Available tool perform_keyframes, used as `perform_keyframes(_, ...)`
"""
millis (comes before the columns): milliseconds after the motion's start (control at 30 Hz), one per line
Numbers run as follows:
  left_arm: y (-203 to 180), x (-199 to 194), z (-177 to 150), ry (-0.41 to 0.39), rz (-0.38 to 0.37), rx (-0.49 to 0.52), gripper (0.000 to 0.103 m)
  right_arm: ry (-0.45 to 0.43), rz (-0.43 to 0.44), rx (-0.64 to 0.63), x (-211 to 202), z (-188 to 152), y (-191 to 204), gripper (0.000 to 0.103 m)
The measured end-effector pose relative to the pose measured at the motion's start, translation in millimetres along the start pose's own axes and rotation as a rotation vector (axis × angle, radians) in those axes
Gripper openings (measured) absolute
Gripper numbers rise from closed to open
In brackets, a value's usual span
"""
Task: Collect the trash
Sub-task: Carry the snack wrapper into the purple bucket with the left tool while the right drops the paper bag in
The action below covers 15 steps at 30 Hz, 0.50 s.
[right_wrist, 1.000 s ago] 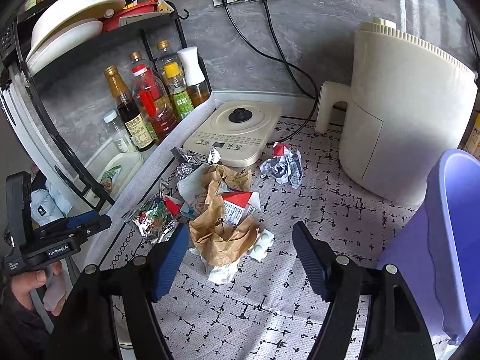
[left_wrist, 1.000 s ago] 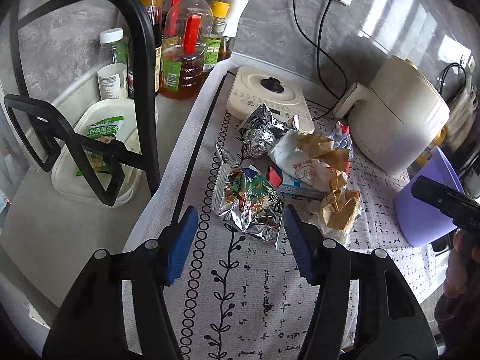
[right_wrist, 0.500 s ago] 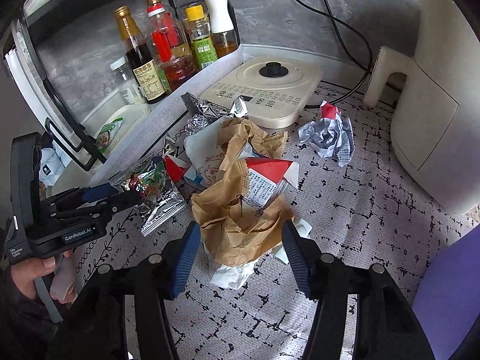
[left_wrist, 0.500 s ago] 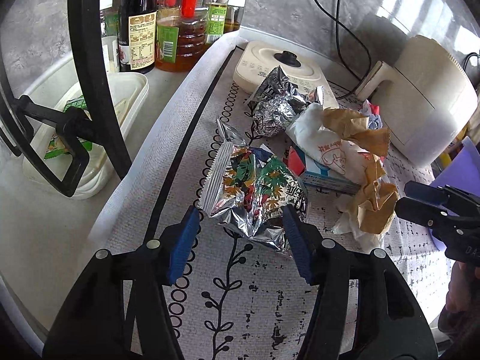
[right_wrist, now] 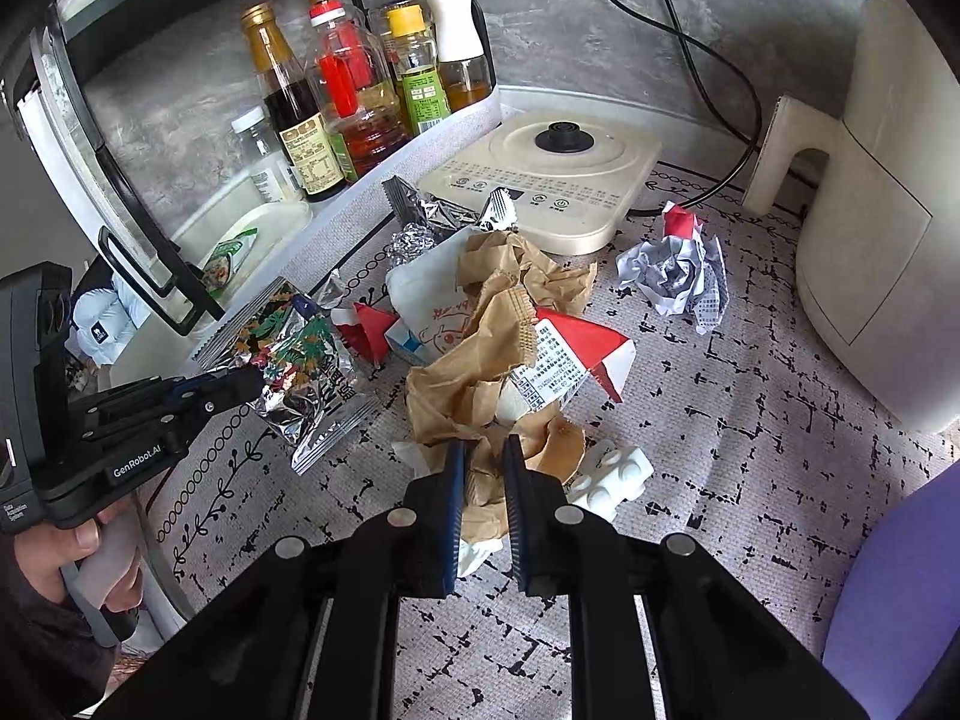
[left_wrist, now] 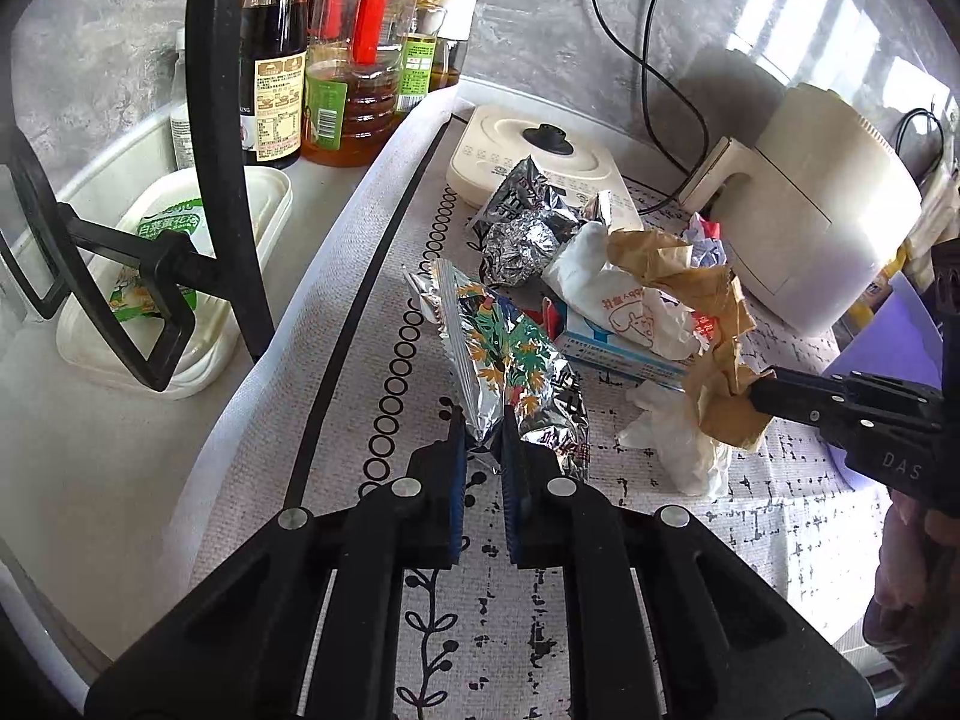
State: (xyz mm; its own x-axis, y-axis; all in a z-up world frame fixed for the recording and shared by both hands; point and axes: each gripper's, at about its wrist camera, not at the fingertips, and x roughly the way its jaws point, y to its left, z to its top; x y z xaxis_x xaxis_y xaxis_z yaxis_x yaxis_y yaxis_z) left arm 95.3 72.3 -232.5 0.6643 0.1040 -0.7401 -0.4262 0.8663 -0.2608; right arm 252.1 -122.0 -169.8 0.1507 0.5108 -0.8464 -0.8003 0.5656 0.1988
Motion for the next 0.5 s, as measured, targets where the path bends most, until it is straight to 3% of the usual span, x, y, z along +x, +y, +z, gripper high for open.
perform_keyframes(500,-19.1,-75.4,8.8,-0.109,-0.145,0.154,0.010,-0.164,-0.117,0.092,-93.2,-24.0,30.8,0.014)
